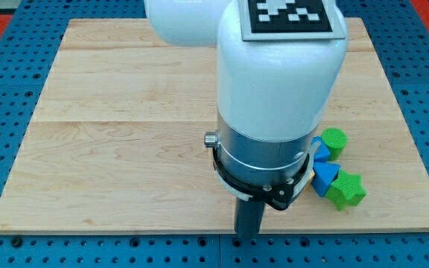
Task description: Move the green star and red circle towards the top side
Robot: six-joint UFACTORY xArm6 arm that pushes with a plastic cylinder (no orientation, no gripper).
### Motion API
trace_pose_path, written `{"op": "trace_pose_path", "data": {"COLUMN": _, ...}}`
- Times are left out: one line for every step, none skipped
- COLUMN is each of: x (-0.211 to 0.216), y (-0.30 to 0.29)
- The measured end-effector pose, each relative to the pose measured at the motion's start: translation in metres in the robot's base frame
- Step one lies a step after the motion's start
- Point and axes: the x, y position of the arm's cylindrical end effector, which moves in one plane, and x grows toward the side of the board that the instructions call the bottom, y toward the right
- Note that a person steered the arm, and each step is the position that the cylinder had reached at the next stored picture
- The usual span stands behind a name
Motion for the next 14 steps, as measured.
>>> {"op": "trace_pose_path", "data": {"x": 0.0, "y": 0.05}}
{"op": "trace_pose_path", "data": {"x": -0.001, "y": 0.181}}
{"op": "trace_pose_path", "data": {"x": -0.016, "y": 0.241}}
{"op": "trace_pose_path", "data": {"x": -0.044, "y": 0.211}}
{"op": "trace_pose_path", "data": {"x": -0.045, "y": 0.174}}
{"op": "trace_pose_path", "data": {"x": -0.045, "y": 0.131}}
{"op": "trace_pose_path", "data": {"x": -0.038, "y": 0.108}}
{"op": "trace_pose_path", "data": {"x": -0.028, "y": 0.088}}
{"op": "trace_pose_path", "data": {"x": -0.023, "y": 0.078}}
{"op": "trace_pose_path", "data": {"x": -0.023, "y": 0.052}}
{"op": "trace_pose_path", "data": {"x": -0.026, "y": 0.022}}
{"op": "trace_pose_path", "data": {"x": -0.028, "y": 0.005}}
{"op": "trace_pose_path", "data": {"x": -0.044, "y": 0.004}}
{"op": "trace_pose_path", "data": {"x": -0.058, "y": 0.004}}
